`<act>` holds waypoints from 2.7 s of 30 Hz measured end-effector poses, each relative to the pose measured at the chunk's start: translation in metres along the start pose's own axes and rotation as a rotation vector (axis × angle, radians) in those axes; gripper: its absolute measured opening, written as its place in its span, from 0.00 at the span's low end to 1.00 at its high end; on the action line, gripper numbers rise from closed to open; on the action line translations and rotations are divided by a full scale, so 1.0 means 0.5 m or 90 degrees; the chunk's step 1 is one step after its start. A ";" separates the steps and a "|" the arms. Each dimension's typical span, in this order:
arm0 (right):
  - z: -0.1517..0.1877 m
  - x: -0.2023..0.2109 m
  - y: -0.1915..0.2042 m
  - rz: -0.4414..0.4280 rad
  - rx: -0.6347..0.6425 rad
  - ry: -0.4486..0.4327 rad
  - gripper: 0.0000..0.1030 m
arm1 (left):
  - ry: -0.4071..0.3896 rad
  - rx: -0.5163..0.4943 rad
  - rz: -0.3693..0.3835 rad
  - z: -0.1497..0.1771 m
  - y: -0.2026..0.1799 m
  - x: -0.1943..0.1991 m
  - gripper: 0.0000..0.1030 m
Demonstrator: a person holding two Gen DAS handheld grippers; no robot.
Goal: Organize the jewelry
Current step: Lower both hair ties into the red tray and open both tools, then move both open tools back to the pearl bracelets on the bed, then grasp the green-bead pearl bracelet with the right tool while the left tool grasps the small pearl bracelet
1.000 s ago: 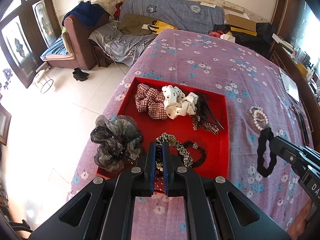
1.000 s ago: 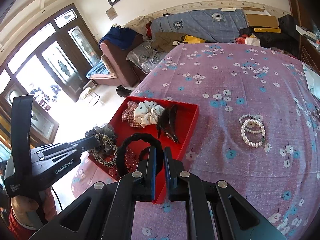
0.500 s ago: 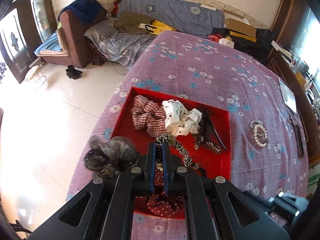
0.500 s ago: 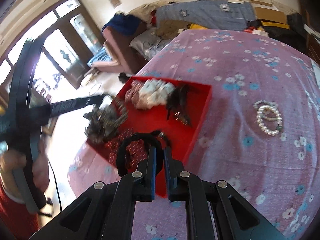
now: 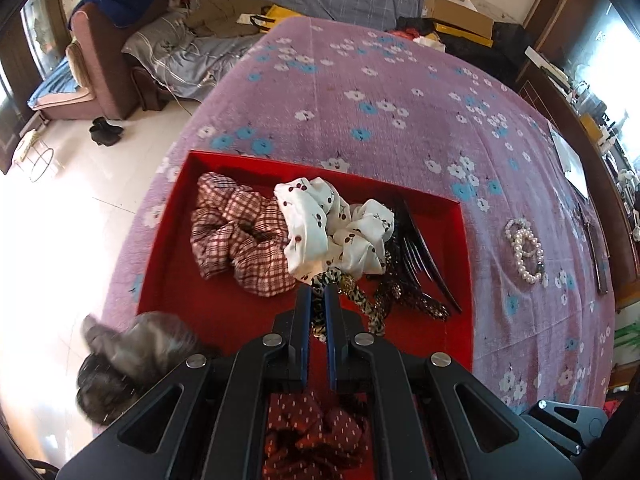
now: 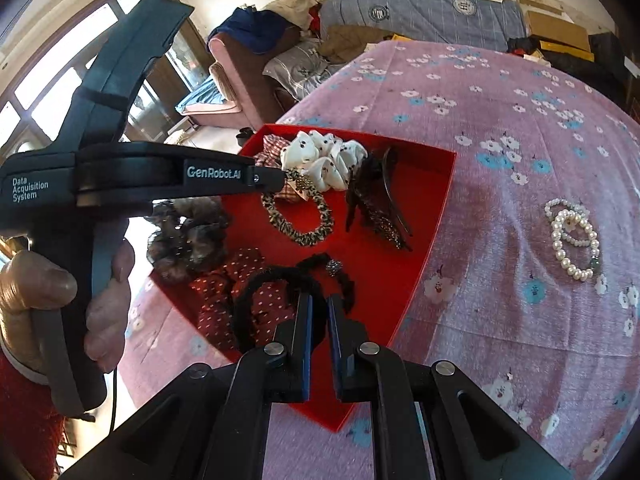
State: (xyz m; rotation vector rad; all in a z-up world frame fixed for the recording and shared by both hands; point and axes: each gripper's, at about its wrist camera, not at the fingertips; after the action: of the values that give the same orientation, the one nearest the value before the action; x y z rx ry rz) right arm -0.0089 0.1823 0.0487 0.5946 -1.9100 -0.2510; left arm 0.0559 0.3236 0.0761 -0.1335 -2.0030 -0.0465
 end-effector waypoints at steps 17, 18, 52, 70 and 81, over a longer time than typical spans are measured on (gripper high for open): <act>0.011 -0.053 0.008 0.026 0.021 0.033 0.10 | 0.027 -0.001 -0.043 0.012 0.018 -0.025 0.07; 0.011 -0.053 0.008 0.026 0.018 0.033 0.10 | 0.024 -0.001 -0.046 0.013 0.017 -0.017 0.07; -0.001 0.169 -0.352 0.089 -0.204 -0.059 0.39 | -0.077 0.021 -0.020 0.045 -0.179 0.161 0.43; -0.141 0.048 -0.433 0.174 -0.174 -0.063 0.14 | -0.040 -0.026 0.012 0.012 -0.281 0.086 0.43; -0.059 0.132 -0.500 0.214 -0.206 -0.047 0.12 | -0.009 -0.064 0.040 -0.089 -0.348 -0.017 0.42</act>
State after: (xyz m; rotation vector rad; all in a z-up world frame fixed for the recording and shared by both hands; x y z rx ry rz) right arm 0.0696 -0.0619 0.0051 0.0470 -1.9505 -0.3589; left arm 0.0795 0.1460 0.0920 -0.2615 -2.0092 -0.1060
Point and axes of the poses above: each gripper's, at about its wrist camera, not at the fingertips, and x roughly against the way its jaws point, y to its left, z to its underside, and after that the axes turned 14 degrees about -x, right-handed
